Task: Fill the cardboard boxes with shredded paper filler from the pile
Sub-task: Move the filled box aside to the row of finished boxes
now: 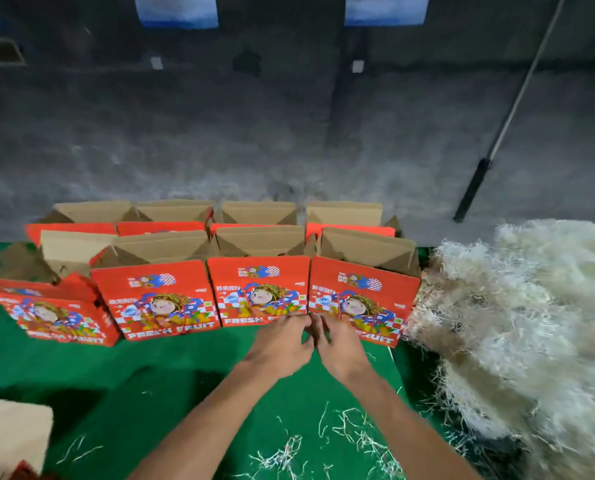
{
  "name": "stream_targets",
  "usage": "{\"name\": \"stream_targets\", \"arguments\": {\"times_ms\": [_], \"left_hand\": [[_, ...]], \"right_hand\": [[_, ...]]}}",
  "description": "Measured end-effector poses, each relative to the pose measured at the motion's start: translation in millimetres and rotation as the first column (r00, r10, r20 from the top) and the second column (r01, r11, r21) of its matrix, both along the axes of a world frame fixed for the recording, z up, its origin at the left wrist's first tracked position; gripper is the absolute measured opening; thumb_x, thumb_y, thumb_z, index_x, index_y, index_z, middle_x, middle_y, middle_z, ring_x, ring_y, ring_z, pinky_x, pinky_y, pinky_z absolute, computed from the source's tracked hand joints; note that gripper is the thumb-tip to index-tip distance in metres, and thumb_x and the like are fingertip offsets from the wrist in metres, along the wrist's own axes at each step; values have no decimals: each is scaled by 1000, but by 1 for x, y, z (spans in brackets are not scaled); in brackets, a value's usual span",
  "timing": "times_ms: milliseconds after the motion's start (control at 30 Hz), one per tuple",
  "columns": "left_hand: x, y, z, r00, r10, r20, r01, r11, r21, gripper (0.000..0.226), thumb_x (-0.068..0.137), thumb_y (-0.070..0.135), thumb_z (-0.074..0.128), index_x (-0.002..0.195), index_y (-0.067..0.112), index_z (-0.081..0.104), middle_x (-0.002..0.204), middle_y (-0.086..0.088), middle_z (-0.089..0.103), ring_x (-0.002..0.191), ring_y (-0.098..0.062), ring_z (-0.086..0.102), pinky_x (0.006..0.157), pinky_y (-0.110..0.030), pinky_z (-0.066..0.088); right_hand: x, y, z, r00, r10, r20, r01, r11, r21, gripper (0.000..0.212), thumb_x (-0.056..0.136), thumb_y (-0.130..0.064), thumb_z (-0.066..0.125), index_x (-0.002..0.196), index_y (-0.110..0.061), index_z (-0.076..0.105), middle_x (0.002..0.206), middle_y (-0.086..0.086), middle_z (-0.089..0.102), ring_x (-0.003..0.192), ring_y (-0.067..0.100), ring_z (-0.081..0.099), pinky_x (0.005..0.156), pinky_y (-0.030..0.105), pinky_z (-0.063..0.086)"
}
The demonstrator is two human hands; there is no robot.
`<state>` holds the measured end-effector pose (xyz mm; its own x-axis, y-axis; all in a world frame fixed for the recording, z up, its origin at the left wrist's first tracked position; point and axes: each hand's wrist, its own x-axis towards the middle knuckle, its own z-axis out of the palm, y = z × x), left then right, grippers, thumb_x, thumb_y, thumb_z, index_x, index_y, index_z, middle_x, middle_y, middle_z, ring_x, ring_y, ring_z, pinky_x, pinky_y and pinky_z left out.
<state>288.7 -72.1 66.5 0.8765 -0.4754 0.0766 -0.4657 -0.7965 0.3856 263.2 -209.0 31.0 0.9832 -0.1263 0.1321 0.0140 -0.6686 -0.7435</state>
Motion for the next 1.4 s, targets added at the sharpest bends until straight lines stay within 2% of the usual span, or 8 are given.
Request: {"name": "stream_targets", "arguments": {"times_ms": [167,367,467,567,667,900,1167,1400], "left_hand": [[67,-66,-12,992,-79,94,77,997,27,38,94,35,53,130,24,53,131,6,51,120,-15,47,93,-34,47],[142,-122,-34,941,-160,297,128,984,125,72,91,23,60,153,24,23,161,4,19,148,-17,15,120,-45,20],[155,-136,-59,912,-228,341,146,958,248,86,87,11,60,157,28,12,161,0,20,149,-20,14,123,-44,8],[162,-149,-72,894,-211,396,104,956,275,82,82,10,65,152,25,24,145,-3,42,137,-24,33,121,-47,8],[158,-157,-72,909,-239,340,161,957,242,57,86,13,65,138,22,43,131,-1,56,125,-22,47,116,-43,21],[104,-135,-55,918,-330,218,273,928,253,33,102,23,48,135,22,46,132,0,58,123,-22,48,105,-41,32],[-19,-79,-53,921,-379,93,347,904,249,22,107,28,32,125,28,45,129,2,57,127,-21,49,110,-42,33],[-114,-21,-61,937,-332,104,291,913,287,33,107,34,32,137,29,45,134,9,57,124,-16,50,108,-42,34]], "right_hand": [[49,-83,6,997,-36,61,54,945,-321,31,98,-29,48,127,-25,58,115,2,69,103,26,66,85,41,55],[103,-156,-11,977,-182,111,208,704,-679,68,97,-36,49,155,-13,22,159,2,32,148,18,25,124,38,12],[108,-173,-30,988,-124,91,147,583,-799,60,98,-25,49,153,-12,31,149,4,47,139,20,42,121,40,25],[112,-180,-34,988,-87,126,153,584,-797,38,93,-20,62,130,-20,54,115,-3,67,102,17,67,90,33,53],[105,-178,-33,993,-68,92,114,589,-800,22,98,-26,57,119,-22,53,101,-7,67,79,14,68,61,23,47],[39,-164,-26,998,10,62,42,637,-770,14,106,-34,38,114,-25,46,87,-8,60,59,15,62,42,25,44],[-87,-120,-31,979,41,199,119,678,-725,16,89,-31,69,101,-32,59,82,-14,69,67,7,69,57,24,54],[-170,-68,-44,975,139,176,33,687,-725,10,96,-30,55,106,-28,58,92,-9,72,82,13,71,74,29,54]]}}
